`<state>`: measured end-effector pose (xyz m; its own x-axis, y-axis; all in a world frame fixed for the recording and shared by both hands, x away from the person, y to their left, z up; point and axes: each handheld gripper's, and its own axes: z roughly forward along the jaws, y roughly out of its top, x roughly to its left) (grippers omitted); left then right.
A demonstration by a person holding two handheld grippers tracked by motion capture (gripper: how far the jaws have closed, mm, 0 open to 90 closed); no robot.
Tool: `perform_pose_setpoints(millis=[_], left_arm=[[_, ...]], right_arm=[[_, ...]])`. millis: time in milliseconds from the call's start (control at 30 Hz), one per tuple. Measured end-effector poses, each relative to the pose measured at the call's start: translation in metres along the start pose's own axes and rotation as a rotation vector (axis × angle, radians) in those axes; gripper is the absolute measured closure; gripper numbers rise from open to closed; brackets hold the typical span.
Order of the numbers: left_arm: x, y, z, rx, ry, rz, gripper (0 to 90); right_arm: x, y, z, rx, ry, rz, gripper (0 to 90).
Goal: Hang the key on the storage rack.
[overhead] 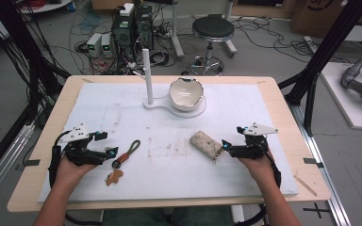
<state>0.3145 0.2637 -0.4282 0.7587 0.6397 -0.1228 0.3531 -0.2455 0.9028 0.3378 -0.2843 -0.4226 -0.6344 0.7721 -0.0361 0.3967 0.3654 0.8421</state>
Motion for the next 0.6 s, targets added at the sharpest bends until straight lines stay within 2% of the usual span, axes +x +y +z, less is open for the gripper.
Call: perform_pose_setpoints(millis=[600], left_arm=[[-0.0010, -0.0005, 0.0015, 0.012, 0.003, 0.003, 17.4]], right_arm=[[-0.0018, -0.0006, 0.0001, 0.004, -0.003, 0.004, 17.2]])
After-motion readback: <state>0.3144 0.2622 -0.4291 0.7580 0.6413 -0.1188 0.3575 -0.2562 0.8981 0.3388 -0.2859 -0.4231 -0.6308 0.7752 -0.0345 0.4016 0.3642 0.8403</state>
